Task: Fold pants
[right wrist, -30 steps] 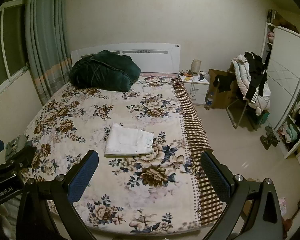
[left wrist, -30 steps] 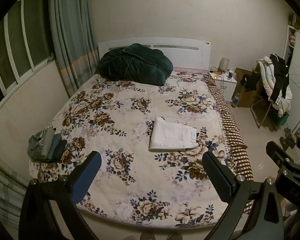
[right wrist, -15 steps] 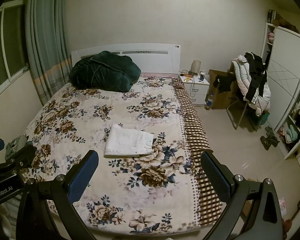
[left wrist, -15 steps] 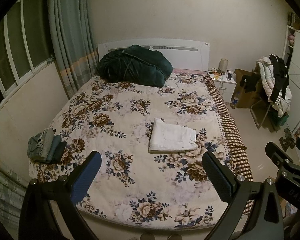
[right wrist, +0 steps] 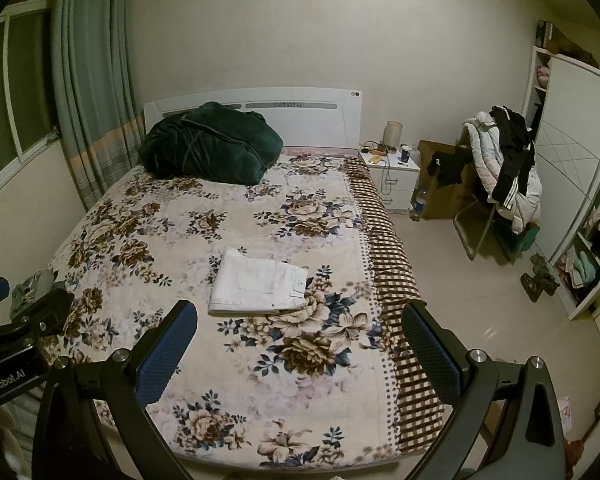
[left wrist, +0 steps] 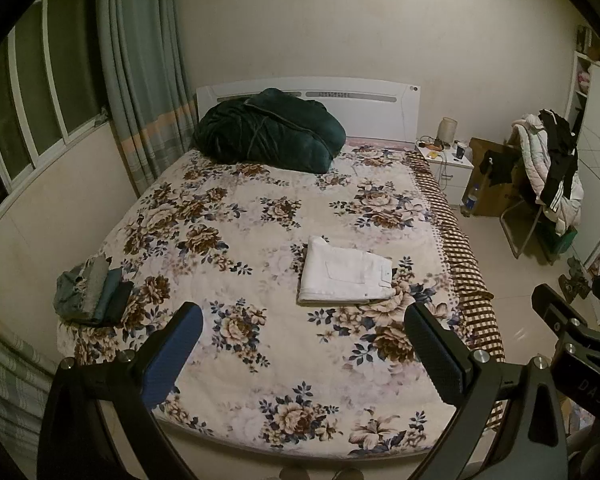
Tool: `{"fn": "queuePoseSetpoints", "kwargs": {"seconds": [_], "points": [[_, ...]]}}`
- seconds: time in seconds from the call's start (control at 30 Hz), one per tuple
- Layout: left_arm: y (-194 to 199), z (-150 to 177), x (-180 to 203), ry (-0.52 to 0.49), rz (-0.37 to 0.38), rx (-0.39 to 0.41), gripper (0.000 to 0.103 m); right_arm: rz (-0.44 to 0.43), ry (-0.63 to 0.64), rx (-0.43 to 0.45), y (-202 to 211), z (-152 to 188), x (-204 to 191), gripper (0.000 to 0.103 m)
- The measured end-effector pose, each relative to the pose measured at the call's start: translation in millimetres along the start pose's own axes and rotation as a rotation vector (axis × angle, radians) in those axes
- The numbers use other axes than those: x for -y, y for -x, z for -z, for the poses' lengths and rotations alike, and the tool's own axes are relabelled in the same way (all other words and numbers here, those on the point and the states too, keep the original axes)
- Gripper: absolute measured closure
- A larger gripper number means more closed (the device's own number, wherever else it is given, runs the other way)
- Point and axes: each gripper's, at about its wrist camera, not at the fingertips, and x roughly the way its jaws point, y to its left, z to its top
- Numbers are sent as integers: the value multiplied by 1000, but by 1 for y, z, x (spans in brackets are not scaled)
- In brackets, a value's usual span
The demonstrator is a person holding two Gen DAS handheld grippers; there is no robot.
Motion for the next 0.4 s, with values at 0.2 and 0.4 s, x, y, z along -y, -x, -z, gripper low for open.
{"fn": "queuePoseSetpoints", "kwargs": {"seconds": [0.2,0.4], "points": [[0,1,0,-2,-5,1,0,-6,9,-5,0,-4,2,0],[0,2,1,0,-2,8,0,-5,10,-6,0,-4,2,0]]}}
